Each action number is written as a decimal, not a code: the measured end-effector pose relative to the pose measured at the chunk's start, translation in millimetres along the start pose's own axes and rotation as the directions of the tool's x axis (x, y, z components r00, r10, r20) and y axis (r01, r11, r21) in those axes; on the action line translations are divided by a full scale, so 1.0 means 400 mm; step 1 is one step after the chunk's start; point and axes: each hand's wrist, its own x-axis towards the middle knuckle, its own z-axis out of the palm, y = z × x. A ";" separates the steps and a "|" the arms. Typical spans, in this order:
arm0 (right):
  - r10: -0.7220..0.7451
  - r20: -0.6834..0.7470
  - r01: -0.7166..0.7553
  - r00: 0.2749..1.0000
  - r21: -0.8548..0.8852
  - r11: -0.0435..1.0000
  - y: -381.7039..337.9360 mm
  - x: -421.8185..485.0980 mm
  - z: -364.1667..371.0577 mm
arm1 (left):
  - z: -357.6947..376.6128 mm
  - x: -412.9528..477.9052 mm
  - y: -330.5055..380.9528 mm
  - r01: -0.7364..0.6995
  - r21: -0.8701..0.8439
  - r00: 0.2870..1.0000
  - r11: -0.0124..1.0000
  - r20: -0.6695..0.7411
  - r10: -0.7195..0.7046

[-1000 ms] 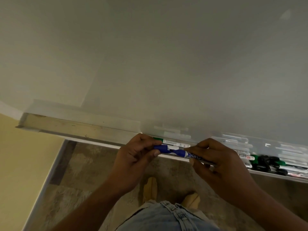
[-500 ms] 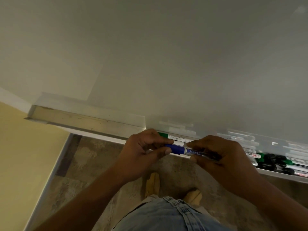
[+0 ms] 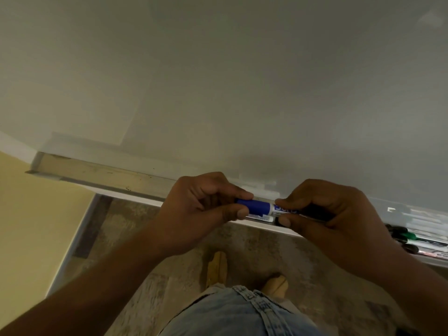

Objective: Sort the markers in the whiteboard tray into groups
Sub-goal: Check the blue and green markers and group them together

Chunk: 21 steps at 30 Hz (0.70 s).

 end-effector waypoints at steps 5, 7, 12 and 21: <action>0.195 -0.102 -0.192 0.975 0.044 0.980 0.070 0.007 0.030 | -0.023 0.020 -0.061 0.053 0.019 0.986 0.998 -0.161 -0.050; 0.361 -0.202 -0.325 0.910 0.193 0.926 0.124 -0.005 0.052 | -0.027 0.015 -0.113 0.138 -0.033 0.956 0.990 -0.256 -0.142; 0.674 -0.086 -0.531 0.734 0.546 0.648 0.220 -0.020 0.132 | -0.004 0.005 -0.247 0.305 -0.001 0.891 0.952 -0.354 -0.285; 0.670 -0.174 -0.616 0.721 0.282 0.736 0.271 -0.031 0.210 | 0.028 0.035 -0.368 0.372 0.049 0.814 0.927 -0.498 -0.300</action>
